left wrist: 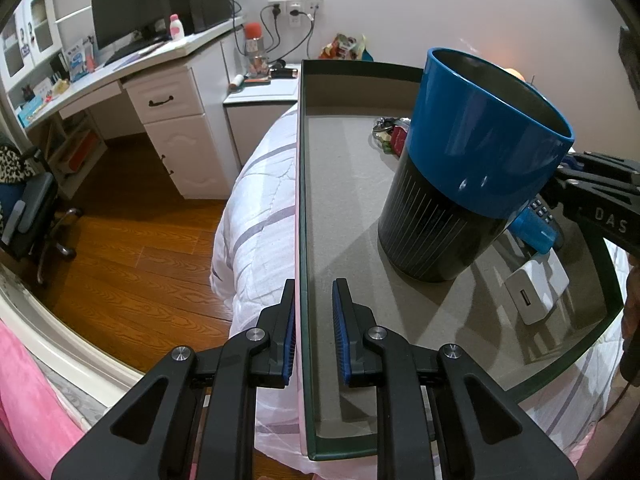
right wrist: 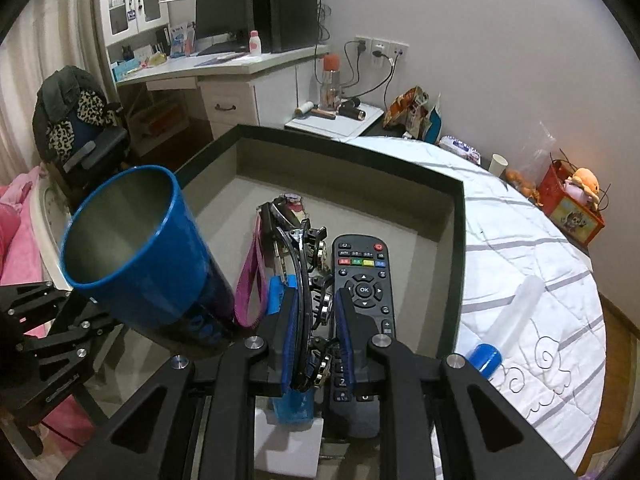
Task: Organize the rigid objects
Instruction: 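Carry the black key bundle into the tray and open the right gripper, then move the right gripper to the clear bottle and grasp its blue cap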
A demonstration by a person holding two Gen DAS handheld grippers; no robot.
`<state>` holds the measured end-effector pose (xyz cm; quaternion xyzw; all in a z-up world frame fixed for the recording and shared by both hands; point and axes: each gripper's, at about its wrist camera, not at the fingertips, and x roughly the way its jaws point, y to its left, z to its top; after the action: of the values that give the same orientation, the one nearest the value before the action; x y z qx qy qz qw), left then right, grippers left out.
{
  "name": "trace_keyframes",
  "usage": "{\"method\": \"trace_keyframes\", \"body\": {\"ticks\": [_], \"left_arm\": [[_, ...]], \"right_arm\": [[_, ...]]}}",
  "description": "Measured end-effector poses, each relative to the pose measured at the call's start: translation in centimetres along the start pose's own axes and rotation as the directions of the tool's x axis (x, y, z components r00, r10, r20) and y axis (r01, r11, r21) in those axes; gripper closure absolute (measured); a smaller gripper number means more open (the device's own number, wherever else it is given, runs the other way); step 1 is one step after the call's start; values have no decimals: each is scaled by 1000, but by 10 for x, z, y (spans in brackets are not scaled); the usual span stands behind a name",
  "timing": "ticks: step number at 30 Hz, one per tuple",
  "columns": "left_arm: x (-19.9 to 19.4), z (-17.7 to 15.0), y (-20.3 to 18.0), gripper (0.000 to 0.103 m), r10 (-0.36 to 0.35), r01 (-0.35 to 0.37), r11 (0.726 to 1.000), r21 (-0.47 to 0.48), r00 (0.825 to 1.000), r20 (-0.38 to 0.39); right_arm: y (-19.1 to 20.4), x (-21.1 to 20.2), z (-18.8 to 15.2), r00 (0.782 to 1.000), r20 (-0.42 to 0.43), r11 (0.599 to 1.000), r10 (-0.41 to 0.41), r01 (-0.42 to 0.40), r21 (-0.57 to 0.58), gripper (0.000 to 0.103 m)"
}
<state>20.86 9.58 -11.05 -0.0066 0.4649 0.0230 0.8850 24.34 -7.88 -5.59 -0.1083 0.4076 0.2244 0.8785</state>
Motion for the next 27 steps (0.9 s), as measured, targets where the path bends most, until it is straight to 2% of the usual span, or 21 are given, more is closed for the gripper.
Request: {"method": "trace_keyframes", "body": {"ticks": [16, 17, 18, 20, 27], "left_arm": [[0, 0, 1, 87, 0, 0, 1000, 0, 1000, 0], [0, 0, 1, 87, 0, 0, 1000, -1, 1000, 0], [0, 0, 1, 87, 0, 0, 1000, -1, 1000, 0], [0, 0, 1, 87, 1, -1, 1000, 0, 1000, -1], [0, 0, 2, 87, 0, 0, 1000, 0, 1000, 0]], "right_arm": [[-3, 2, 3, 1000, 8, 1000, 12, -12, 21, 83], [-3, 2, 3, 1000, 8, 1000, 10, -10, 22, 76], [-3, 0, 3, 1000, 13, 1000, 4, -4, 22, 57], [-2, -3, 3, 1000, 29, 1000, -1, 0, 23, 41], [-6, -27, 6, 995, 101, 999, -26, 22, 40, 41]]}}
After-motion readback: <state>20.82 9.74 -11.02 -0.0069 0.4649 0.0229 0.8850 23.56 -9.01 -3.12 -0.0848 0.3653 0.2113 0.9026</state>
